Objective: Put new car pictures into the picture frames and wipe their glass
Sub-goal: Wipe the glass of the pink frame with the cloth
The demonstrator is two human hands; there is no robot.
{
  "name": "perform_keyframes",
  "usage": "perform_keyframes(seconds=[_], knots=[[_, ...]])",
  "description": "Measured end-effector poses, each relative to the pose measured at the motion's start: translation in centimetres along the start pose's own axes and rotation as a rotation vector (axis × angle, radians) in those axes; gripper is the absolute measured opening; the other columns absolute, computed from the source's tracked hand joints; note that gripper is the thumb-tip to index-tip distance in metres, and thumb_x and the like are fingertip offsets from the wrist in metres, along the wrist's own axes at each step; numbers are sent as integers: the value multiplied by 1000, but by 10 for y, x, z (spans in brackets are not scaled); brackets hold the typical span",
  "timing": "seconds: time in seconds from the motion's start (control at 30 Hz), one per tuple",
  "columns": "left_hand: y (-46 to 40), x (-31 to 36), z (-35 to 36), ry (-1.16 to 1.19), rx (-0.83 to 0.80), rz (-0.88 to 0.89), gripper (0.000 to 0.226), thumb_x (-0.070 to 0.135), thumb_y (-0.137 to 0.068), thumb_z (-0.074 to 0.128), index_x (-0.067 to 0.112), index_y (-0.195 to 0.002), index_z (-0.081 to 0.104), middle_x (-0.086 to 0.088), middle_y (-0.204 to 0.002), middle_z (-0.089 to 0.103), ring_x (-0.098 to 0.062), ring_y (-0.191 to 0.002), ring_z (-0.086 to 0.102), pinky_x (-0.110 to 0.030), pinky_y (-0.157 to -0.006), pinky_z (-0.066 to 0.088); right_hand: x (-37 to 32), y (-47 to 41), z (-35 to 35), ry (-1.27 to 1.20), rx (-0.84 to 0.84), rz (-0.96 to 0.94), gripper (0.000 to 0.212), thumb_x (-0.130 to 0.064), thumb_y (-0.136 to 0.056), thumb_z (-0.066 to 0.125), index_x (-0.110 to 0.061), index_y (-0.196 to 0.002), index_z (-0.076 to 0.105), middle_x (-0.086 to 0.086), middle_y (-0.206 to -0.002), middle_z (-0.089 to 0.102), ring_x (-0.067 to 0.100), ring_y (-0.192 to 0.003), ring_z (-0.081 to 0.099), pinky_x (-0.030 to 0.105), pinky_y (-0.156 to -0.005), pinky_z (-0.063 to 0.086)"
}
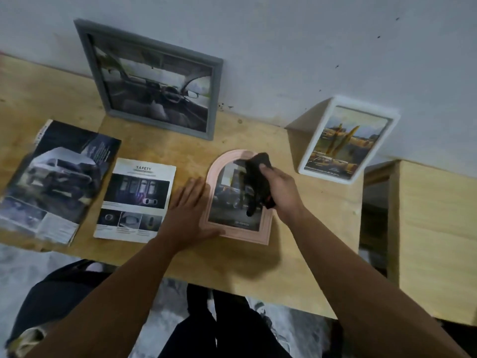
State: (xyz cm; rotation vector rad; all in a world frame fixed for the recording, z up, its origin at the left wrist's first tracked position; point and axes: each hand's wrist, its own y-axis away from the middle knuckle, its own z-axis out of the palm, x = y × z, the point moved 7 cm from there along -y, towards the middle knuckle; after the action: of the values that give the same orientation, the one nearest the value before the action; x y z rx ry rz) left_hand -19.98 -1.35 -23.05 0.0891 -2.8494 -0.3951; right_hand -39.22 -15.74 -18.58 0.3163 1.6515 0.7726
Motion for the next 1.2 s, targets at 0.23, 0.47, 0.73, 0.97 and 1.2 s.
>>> perform_keyframes(seconds=[0.23,0.47,0.73,0.97,1.2], knots=[[-3,-8,17,-48,102,73,129,98,-76,35,1,-160,21,-16,-170,16,-30,-159,7,-59,-126,14,-13,-44,78,1277,77,-640,42,-40,-104,48,-15,-136,62,14,-128,53,35,-96,62,40,-77,54],[-2,-12,16,-18,153,90,131,100,-74,36,-1,-157,30,-15,-169,24,-29,-159,14,-58,-125,17,12,-42,82,1384,141,-751,43,-32,-103,52,-11,-139,58,17,-131,51,41,-95,62,47,-71,58],[4,-10,10,41,341,150,126,96,-75,47,-5,-151,41,-19,-162,36,-32,-154,29,-61,-120,28,33,1,95,1453,10,-729,38,-36,-105,44,-16,-132,62,11,-133,52,31,-81,67,44,-72,61],[2,-14,17,34,172,101,130,99,-74,38,2,-159,25,-11,-170,15,-24,-159,9,-55,-127,14,47,47,84,1272,-334,-559,36,-33,-103,53,-23,-135,65,-3,-124,52,19,-94,61,36,-89,55],[-2,-13,15,37,146,91,132,101,-73,36,3,-161,20,-11,-171,11,-24,-160,7,-53,-128,9,-24,-21,53,1104,134,-639,35,-30,-101,58,-17,-132,68,8,-119,55,31,-93,63,40,-82,54]])
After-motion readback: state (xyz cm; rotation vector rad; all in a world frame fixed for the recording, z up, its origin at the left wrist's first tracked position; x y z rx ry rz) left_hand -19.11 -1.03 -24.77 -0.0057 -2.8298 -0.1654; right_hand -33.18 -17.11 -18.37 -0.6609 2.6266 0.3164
